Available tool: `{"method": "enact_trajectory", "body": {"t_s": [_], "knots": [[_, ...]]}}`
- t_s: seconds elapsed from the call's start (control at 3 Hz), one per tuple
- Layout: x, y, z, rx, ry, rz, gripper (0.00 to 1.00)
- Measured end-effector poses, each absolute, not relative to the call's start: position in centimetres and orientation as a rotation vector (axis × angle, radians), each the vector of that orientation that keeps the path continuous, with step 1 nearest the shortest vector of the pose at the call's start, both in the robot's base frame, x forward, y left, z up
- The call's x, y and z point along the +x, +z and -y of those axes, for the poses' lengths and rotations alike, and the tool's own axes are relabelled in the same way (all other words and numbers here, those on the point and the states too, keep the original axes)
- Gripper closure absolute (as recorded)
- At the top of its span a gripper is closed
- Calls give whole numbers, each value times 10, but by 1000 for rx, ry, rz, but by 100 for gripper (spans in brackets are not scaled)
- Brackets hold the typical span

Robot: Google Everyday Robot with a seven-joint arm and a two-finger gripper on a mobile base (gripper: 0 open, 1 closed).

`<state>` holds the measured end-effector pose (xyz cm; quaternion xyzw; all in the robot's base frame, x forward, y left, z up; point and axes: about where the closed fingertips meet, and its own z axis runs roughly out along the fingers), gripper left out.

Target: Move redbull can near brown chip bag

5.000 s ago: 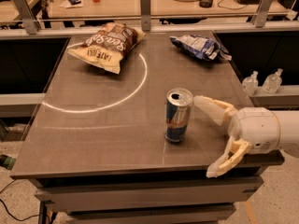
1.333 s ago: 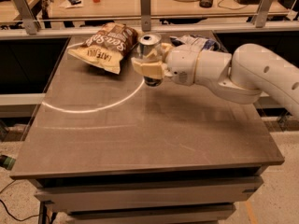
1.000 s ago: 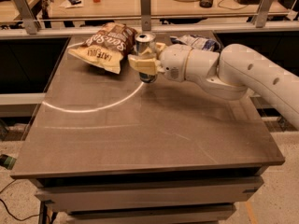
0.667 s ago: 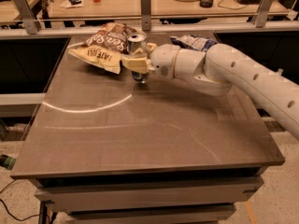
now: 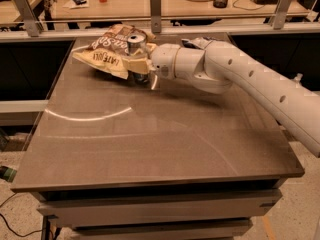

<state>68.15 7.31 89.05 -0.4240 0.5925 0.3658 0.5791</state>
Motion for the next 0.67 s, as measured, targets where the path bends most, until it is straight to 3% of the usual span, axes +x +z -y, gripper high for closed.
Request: {"method": "enact_trajectory", "body": {"t_s": [0.33,0.67], "knots": [[689,887,-70,-1035,825,-1375,100],[688,888,-73,-1035,831,-1373,82]]}}
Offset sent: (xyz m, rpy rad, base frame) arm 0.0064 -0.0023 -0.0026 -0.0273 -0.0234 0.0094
